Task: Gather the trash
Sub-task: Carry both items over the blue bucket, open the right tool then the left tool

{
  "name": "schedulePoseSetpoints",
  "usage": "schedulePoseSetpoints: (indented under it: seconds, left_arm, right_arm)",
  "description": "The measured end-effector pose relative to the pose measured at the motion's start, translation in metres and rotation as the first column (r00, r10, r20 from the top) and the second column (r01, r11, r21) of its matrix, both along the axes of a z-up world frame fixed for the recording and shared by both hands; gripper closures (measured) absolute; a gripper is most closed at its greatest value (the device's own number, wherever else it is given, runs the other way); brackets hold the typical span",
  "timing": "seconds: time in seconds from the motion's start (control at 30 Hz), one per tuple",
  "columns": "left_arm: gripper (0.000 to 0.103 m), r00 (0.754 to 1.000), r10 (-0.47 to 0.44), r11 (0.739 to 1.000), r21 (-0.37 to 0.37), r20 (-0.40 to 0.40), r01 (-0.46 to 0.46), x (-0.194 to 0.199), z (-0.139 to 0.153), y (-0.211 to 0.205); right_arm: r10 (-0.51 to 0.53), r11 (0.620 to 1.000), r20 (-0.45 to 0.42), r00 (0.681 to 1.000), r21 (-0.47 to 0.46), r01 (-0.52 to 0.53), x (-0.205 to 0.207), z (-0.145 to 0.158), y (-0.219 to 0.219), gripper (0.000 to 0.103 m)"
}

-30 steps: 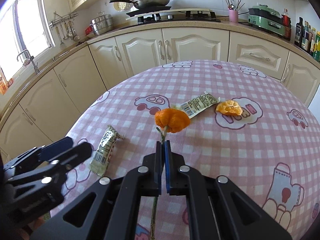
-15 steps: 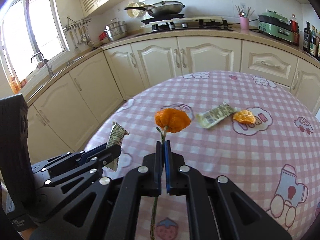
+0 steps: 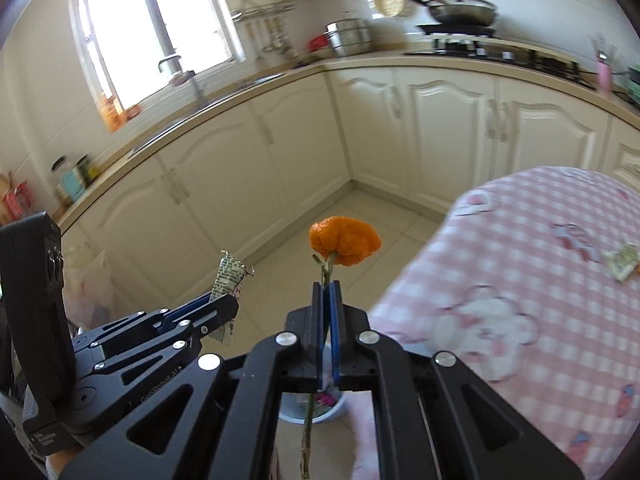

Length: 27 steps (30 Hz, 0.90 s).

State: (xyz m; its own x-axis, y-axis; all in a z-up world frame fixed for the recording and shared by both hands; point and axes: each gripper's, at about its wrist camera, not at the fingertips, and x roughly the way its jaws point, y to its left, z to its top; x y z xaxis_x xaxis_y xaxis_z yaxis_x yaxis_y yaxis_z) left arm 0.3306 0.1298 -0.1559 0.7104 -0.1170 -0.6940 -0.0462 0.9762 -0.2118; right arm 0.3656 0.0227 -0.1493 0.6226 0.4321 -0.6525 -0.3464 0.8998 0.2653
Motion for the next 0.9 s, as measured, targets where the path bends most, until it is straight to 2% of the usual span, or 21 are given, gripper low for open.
schedulePoseSetpoints:
  seconds: [0.07, 0.27, 0.5, 0.6, 0.63, 0.73, 0.77, 0.9]
  left_arm:
    - [0.093, 0.998, 0.055, 0.998, 0.01, -0.016, -0.055, -0.008, -0.006, 0.026]
    - [0.093, 0.991, 0.129, 0.992, 0.006, -0.041, -0.129, -0.015, -0.021, 0.069]
    - [0.092, 0.982, 0.178, 0.984, 0.004, -0.062, -0.178, -0.017, -0.037, 0.095]
    - [0.092, 0.979, 0.193, 0.981, 0.004, -0.07, -0.193, -0.018, -0.043, 0.104]
    - [0.092, 0.978, 0.196, 0.981, 0.003, -0.072, -0.196, -0.016, -0.044, 0.106]
    - [0.092, 0.977, 0.197, 0.98, -0.001, -0.08, -0.198, -0.015, -0.049, 0.109]
    - [0.092, 0.977, 0.195, 0.981, -0.001, -0.081, -0.196, -0.015, -0.05, 0.109]
    - [0.092, 0.978, 0.188, 0.982, 0.0, -0.087, -0.188, -0.011, -0.053, 0.108]
  right_arm:
    - [0.044, 0.999, -0.013, 0.999, -0.005, -0.044, 0.002, -0.006, 0.025, 0.099]
    - [0.137, 0.99, -0.07, 0.988, -0.021, -0.139, 0.01, -0.031, 0.1, 0.099]
    - [0.176, 0.982, -0.101, 0.979, -0.05, -0.182, 0.019, -0.053, 0.147, 0.099]
    - [0.175, 0.982, -0.078, 0.981, -0.051, -0.18, 0.024, -0.062, 0.157, 0.098]
    - [0.174, 0.983, -0.064, 0.983, -0.054, -0.177, 0.026, -0.065, 0.16, 0.096]
    - [0.151, 0.986, -0.084, 0.985, -0.06, -0.156, 0.036, -0.078, 0.164, 0.075]
    - [0.145, 0.988, -0.092, 0.985, -0.037, -0.149, 0.038, -0.08, 0.162, 0.075]
    - [0.13, 0.99, -0.092, 0.987, -0.046, -0.135, 0.037, -0.082, 0.155, 0.075]
